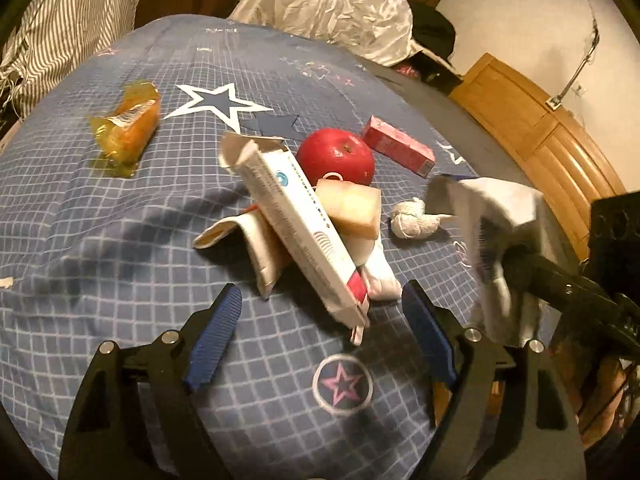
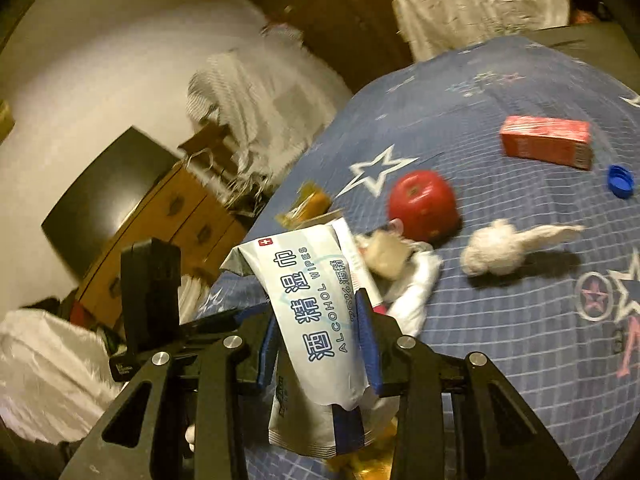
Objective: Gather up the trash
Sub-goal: 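Grasp the white toothpaste box with left tool while right tool grasps alcohol wipes pack, then carry the toothpaste box and wipes pack with both tools over the bucket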
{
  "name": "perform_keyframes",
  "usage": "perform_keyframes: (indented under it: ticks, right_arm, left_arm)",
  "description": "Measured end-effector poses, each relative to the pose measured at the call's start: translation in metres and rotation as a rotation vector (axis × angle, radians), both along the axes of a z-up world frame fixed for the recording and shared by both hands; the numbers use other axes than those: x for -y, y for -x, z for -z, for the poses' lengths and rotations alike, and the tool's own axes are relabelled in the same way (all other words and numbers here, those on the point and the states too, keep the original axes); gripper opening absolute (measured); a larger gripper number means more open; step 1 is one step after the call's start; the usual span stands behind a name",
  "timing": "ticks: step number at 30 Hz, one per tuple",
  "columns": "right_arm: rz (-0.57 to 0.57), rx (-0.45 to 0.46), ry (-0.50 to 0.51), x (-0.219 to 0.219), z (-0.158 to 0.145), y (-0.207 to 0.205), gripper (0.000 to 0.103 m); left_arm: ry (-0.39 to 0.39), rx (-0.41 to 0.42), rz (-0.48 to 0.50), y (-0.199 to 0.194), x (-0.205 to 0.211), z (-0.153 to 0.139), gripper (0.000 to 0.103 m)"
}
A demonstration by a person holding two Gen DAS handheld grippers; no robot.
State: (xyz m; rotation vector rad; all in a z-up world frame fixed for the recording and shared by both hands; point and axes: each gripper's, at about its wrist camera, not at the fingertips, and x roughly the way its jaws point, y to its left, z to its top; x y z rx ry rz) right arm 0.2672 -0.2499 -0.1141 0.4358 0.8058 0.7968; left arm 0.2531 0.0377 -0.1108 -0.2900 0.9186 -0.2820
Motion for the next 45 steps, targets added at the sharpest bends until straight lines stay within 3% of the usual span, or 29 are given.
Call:
perform_keyframes:
  ticks: [3, 5, 10, 13, 27, 37, 45]
  right_arm:
    - [0.033, -0.007, 0.007, 0.013, 0.006, -0.003, 0.037]
    - [0.054, -0.015, 0.007, 0.017, 0.009, -0.004, 0.037]
    - [0.063, 0.003, 0.030, 0.010, 0.012, -0.004, 0.037]
    - [0.084, 0.028, 0.061, 0.005, 0.010, 0.001, 0.037]
    - [0.215, 0.206, 0.160, -0.002, -0.020, 0.047, 0.037]
    - [0.321, 0.407, 0.293, -0.025, -0.060, 0.099, 0.037]
    - [0.430, 0.569, 0.380, -0.027, -0.093, 0.145, 0.037]
  left_arm:
    - [0.007, -0.022, -0.011, -0.015, 0.007, 0.004, 0.072]
    - [0.008, -0.037, -0.024, -0.021, 0.010, 0.006, 0.058]
    - [-0.006, -0.062, -0.059, -0.035, 0.021, 0.016, 0.040]
    - [-0.019, -0.058, -0.085, -0.038, 0.020, 0.022, 0.019]
    - [-0.097, 0.075, -0.127, 0.039, -0.003, -0.019, 0.015]
    - [-0.176, 0.252, -0.190, 0.100, 0.010, -0.074, 0.015]
    - [-0.225, 0.355, -0.241, 0.124, 0.016, -0.101, 0.015]
